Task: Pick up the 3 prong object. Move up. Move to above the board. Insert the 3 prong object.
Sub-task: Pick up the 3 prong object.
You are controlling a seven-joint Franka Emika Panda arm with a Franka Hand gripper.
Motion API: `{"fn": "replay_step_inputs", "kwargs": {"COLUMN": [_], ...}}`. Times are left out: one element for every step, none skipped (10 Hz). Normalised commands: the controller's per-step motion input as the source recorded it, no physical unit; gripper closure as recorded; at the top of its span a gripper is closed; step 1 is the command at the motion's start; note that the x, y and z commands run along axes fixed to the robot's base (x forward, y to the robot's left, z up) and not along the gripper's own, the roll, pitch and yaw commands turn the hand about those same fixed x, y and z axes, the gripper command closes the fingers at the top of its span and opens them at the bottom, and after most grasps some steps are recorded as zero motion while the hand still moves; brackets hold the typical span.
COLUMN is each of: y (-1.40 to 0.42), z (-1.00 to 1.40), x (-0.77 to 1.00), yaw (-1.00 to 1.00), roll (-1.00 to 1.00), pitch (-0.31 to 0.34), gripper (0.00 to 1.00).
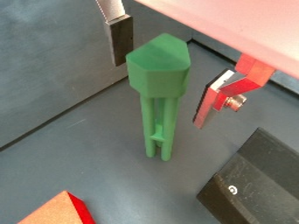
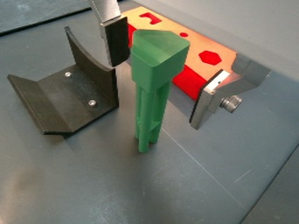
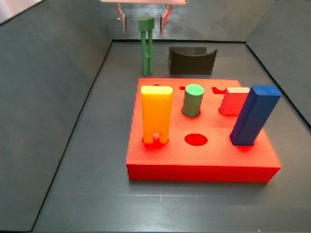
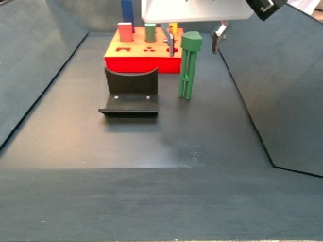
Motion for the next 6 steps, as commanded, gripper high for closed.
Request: {"fn": "replay_step_inputs", "kwargs": {"y": [0.00, 0.00, 0.00, 0.00, 0.00, 0.00], "z": [0.00, 0.00, 0.00, 0.00, 0.00, 0.00], "x": [0.00, 0.00, 0.00, 0.00, 0.00, 0.00], "yaw": [0.00, 0.00, 0.00, 0.00, 0.00, 0.00], "roll": [0.00, 0.00, 0.00, 0.00, 0.00, 0.00], "pitch": [0.000, 0.000, 0.000, 0.000, 0.000, 0.000], "gripper": [0.00, 1.00, 1.00, 1.00, 1.00, 1.00]}}
